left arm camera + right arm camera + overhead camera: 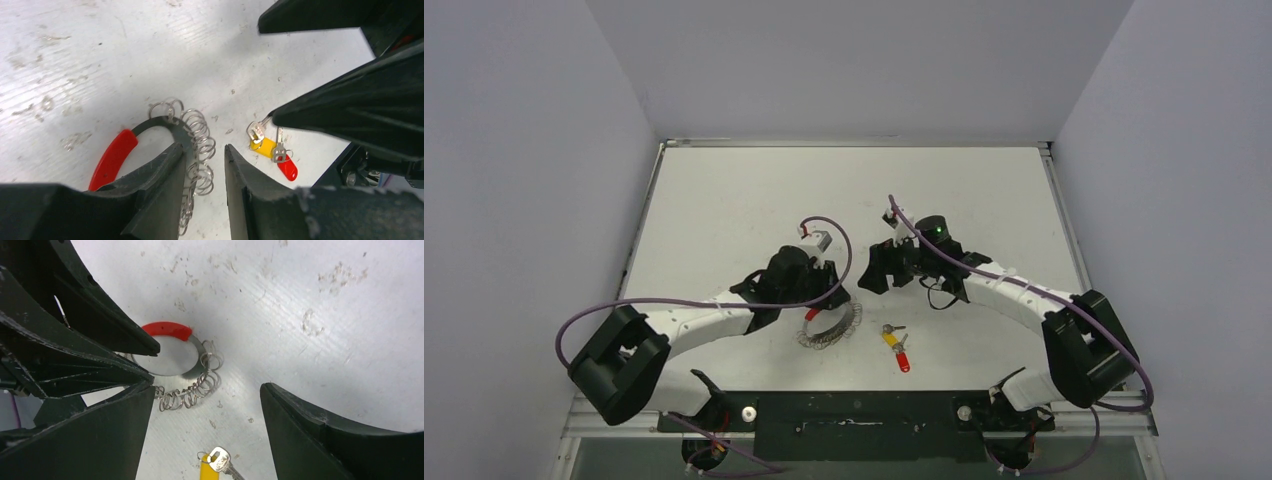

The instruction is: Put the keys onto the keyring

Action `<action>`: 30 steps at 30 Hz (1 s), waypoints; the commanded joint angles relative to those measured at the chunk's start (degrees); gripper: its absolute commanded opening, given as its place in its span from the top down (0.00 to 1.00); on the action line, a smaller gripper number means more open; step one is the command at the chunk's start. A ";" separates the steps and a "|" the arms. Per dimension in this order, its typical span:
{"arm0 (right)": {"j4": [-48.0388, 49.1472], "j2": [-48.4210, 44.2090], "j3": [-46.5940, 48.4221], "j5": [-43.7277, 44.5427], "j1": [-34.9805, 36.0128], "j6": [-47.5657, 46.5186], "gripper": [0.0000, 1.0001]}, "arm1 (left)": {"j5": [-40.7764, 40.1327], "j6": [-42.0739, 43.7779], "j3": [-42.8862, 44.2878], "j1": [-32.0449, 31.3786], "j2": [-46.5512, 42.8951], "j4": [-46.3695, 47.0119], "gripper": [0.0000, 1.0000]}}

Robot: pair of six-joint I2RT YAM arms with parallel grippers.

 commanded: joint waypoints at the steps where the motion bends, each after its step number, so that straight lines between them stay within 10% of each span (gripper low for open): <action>1: 7.18 -4.36 -0.72 -2.01 -0.26 -5.46 0.20 | -5.49 2.28 -2.67 0.05 -6.82 -4.44 0.66; 20: 7.59 -5.62 -7.37 -1.57 4.84 -3.13 0.24 | -13.06 -11.02 -16.60 1.24 -31.57 -28.67 0.54; 30: 5.83 -1.79 -8.04 3.25 12.52 1.64 0.34 | -7.82 -14.30 -20.62 1.39 -31.72 -22.51 0.56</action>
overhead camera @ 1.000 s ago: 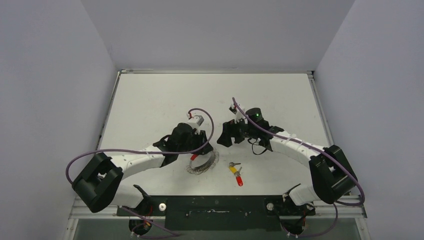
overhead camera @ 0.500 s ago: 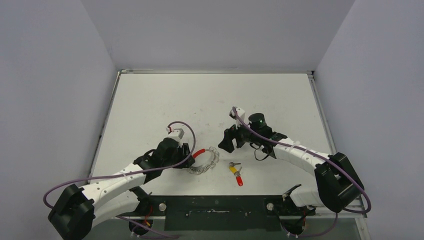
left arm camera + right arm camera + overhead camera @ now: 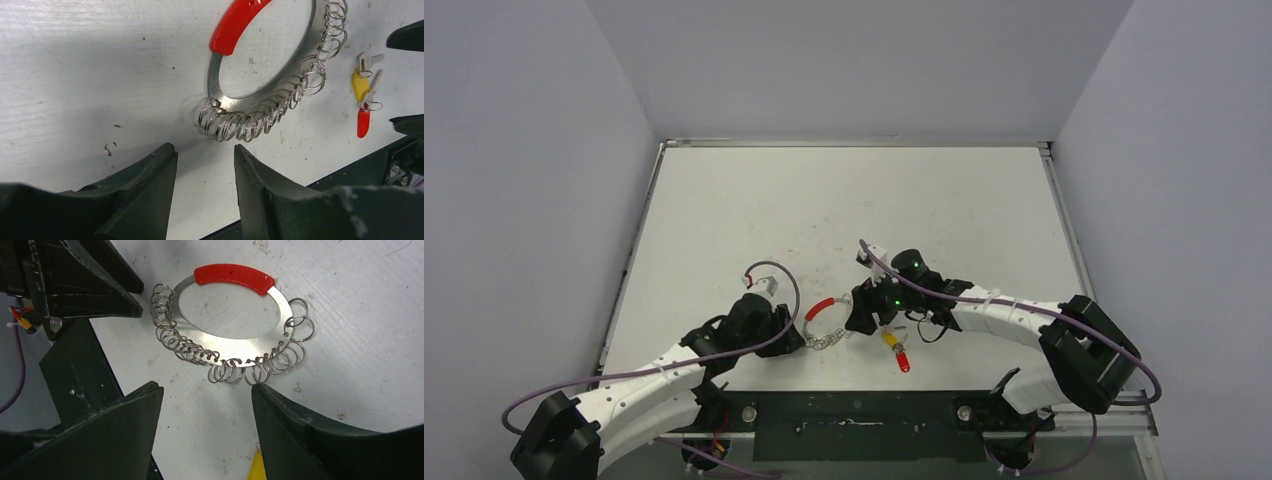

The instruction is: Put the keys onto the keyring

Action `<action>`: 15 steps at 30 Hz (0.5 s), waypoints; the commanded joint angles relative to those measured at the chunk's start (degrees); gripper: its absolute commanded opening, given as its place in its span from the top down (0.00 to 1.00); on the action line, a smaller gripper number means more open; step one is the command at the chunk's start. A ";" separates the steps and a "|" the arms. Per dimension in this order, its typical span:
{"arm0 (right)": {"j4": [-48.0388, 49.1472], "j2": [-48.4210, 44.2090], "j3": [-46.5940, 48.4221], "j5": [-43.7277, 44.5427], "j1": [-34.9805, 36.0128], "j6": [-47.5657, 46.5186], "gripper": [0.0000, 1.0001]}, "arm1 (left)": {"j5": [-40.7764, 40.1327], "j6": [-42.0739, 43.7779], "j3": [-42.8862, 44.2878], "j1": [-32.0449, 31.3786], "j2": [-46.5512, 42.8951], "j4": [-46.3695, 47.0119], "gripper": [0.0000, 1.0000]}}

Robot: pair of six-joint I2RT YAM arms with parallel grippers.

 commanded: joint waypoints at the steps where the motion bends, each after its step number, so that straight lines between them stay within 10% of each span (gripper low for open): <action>1: 0.61 2.07 -0.49 3.42 0.42 2.99 0.35 | 2.45 -1.84 -0.70 0.38 1.80 4.42 0.57; 15: -5.96 4.33 3.57 9.31 2.97 -0.44 0.48 | 2.22 -0.84 1.88 0.36 8.43 5.84 0.66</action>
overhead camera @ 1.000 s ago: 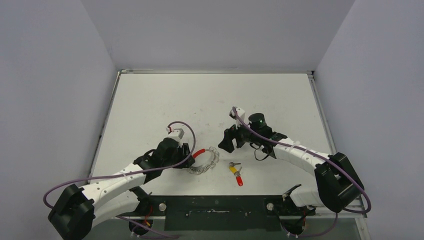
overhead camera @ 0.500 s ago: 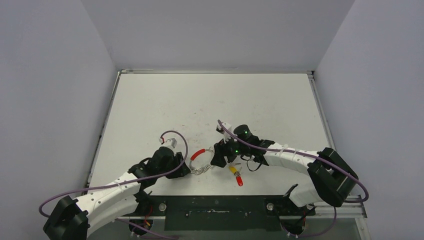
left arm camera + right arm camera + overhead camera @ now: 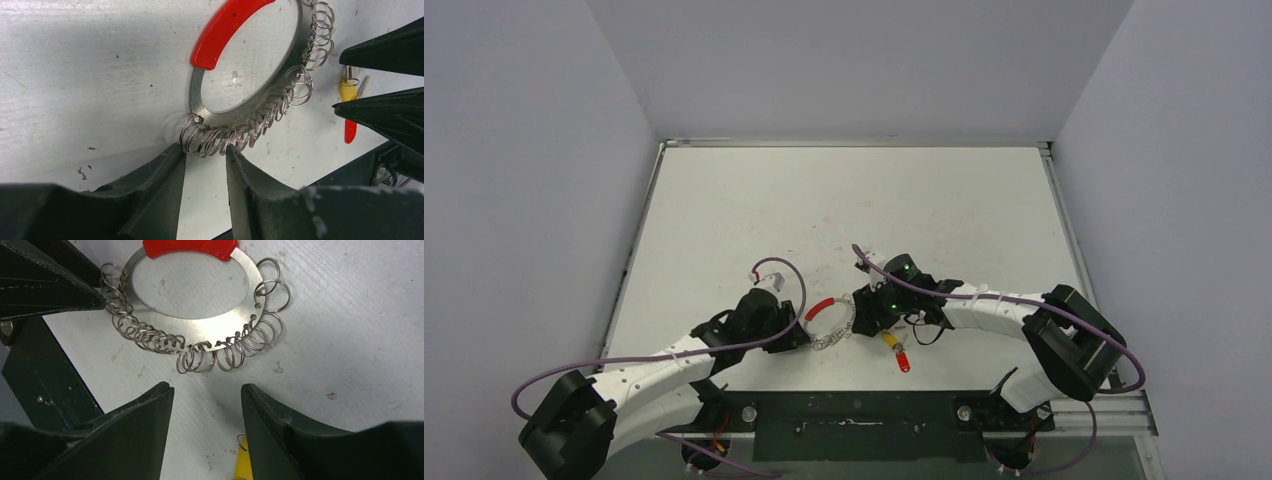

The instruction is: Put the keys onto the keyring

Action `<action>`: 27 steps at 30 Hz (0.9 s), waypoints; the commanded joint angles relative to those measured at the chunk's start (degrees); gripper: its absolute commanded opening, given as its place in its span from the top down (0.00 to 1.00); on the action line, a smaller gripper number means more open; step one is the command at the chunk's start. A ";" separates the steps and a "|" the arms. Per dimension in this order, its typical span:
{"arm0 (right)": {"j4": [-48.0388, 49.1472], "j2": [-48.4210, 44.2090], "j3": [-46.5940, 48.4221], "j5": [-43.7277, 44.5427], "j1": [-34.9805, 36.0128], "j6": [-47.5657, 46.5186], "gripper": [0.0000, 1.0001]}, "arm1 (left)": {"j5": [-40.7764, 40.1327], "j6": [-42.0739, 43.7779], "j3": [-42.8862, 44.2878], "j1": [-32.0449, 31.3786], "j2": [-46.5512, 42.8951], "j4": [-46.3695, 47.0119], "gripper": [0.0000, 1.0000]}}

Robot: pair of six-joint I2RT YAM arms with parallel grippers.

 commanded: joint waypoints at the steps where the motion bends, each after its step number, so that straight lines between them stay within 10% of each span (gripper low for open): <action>1: -5.71 -1.24 4.15 6.09 2.75 -4.39 0.48 | -0.28 0.65 1.42 0.36 1.01 -1.50 0.66; 11: -8.08 -5.48 3.76 13.16 2.87 -4.60 0.50 | -3.61 -0.40 11.29 0.21 0.72 -7.13 0.66; 27: -6.55 -20.33 -5.95 16.83 -13.09 2.10 0.51 | 3.15 -10.05 29.54 -5.41 29.46 0.69 0.64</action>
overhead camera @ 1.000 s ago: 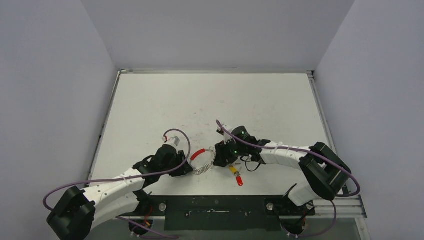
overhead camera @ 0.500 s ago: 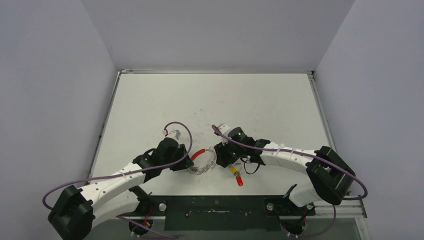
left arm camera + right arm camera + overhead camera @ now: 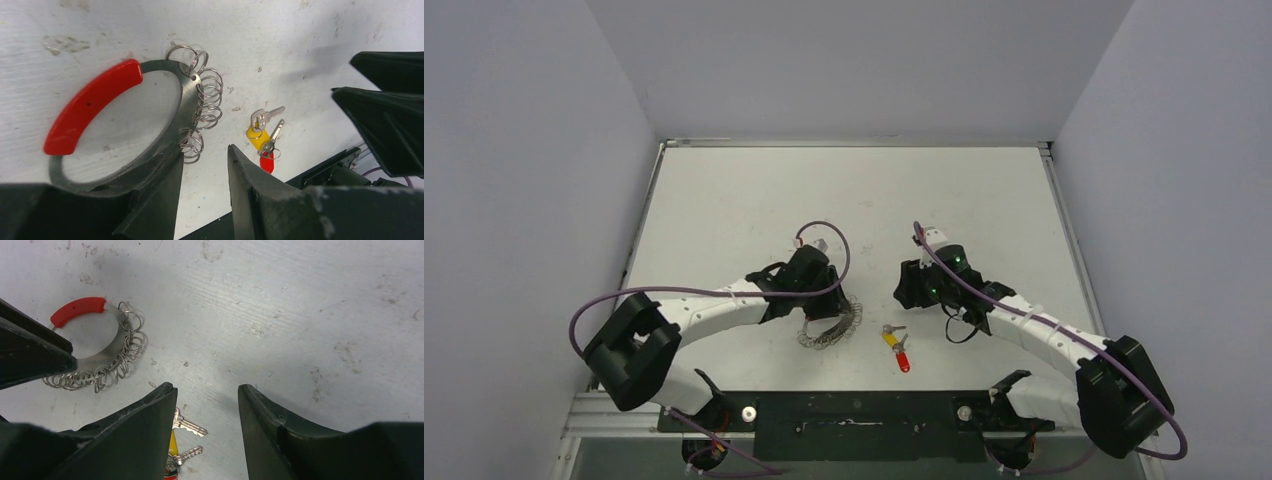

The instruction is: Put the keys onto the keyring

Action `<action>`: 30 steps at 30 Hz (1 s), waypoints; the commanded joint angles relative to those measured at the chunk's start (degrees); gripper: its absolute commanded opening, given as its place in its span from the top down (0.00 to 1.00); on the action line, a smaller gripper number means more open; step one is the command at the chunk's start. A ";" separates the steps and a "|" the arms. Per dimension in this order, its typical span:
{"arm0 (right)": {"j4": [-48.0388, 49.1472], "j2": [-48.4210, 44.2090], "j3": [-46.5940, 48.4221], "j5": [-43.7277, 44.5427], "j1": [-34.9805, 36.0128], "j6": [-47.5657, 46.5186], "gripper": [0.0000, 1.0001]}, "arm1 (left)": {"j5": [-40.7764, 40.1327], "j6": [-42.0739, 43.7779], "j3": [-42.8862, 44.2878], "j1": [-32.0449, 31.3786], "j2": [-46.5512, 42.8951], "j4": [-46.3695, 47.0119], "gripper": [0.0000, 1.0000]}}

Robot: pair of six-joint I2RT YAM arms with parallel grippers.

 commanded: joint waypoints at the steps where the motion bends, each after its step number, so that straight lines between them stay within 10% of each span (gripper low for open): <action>1: 0.63 -4.66 -1.42 2.65 -1.49 1.47 0.51 | 1.98 -3.68 3.76 -1.87 4.69 3.84 0.64; 30: 0.80 -3.69 -1.65 0.31 -2.63 1.43 0.51 | 1.40 -7.20 1.15 -2.35 9.52 4.20 0.72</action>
